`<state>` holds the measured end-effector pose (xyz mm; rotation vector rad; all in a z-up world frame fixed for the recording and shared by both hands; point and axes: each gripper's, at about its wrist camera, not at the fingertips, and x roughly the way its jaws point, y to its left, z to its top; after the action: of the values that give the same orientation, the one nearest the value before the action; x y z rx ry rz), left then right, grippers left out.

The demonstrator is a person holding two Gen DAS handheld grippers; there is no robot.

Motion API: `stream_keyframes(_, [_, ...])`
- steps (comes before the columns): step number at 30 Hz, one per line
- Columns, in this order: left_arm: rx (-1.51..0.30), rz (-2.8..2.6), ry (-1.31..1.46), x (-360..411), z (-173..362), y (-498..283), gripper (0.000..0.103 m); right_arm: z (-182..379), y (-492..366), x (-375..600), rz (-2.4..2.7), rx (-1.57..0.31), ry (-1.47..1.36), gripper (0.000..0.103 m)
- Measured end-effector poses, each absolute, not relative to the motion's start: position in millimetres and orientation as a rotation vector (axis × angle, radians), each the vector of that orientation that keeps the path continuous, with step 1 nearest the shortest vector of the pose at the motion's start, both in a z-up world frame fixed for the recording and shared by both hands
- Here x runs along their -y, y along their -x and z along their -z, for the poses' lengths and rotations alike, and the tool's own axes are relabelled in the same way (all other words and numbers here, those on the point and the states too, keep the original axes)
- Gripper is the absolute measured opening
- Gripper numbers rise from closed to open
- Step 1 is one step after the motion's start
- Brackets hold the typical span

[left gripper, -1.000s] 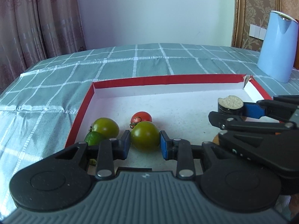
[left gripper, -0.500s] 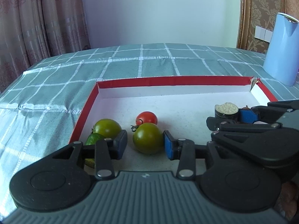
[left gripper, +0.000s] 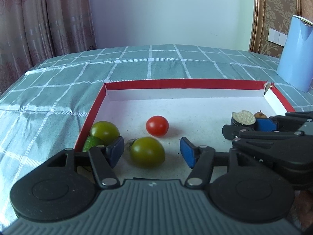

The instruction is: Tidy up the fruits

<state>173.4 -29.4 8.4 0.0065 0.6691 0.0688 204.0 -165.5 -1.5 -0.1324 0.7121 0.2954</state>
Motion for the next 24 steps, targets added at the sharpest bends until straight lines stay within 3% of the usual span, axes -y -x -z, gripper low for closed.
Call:
stream_keyframes(20, [-0.632,-0.016,0.053,23,-15,-157,0.083,-5,-180,194,-0.281,-0.627,0.036,0.056])
stream_keyframes(24, [-0.617,0.009,0.073,21,-19,-148,0.084,-9,-168,200,-0.259,-0.588,0.021,0.068])
